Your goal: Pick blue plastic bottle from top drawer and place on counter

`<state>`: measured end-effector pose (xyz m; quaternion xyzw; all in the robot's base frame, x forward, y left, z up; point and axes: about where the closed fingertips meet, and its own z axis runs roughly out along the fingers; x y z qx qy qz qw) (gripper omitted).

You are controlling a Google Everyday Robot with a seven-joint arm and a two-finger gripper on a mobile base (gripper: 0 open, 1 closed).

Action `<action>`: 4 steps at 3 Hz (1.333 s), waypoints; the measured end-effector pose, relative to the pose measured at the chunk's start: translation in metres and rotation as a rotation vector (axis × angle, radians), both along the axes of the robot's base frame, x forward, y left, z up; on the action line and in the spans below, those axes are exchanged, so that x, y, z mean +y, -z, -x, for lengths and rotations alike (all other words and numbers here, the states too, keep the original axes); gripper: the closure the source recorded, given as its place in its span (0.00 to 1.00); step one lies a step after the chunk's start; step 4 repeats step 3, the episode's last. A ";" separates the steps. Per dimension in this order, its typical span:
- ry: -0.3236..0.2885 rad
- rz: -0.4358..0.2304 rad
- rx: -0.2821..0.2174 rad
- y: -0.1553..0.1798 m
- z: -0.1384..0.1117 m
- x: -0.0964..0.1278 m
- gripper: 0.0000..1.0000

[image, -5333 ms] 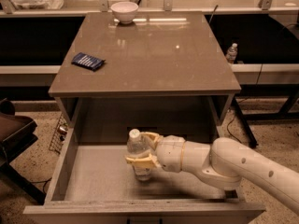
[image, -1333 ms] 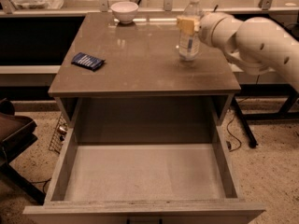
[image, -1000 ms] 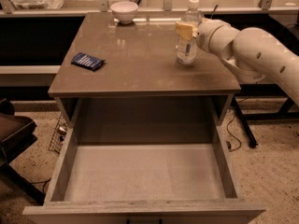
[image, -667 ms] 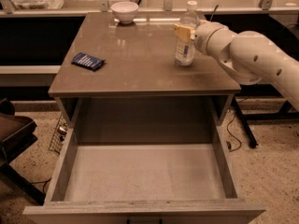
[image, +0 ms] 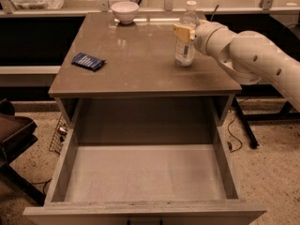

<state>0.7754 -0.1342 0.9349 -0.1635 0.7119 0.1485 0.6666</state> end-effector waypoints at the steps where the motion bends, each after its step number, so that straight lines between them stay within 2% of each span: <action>1: -0.003 0.000 0.000 0.000 0.000 0.002 0.36; 2: -0.006 -0.001 0.000 0.000 0.000 0.005 0.13; 3: -0.009 -0.001 0.000 0.000 -0.001 0.007 0.00; 4: -0.009 -0.001 0.000 0.000 -0.001 0.007 0.00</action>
Offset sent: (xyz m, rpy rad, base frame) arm 0.0002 0.0023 -0.0001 0.0004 0.0002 0.0031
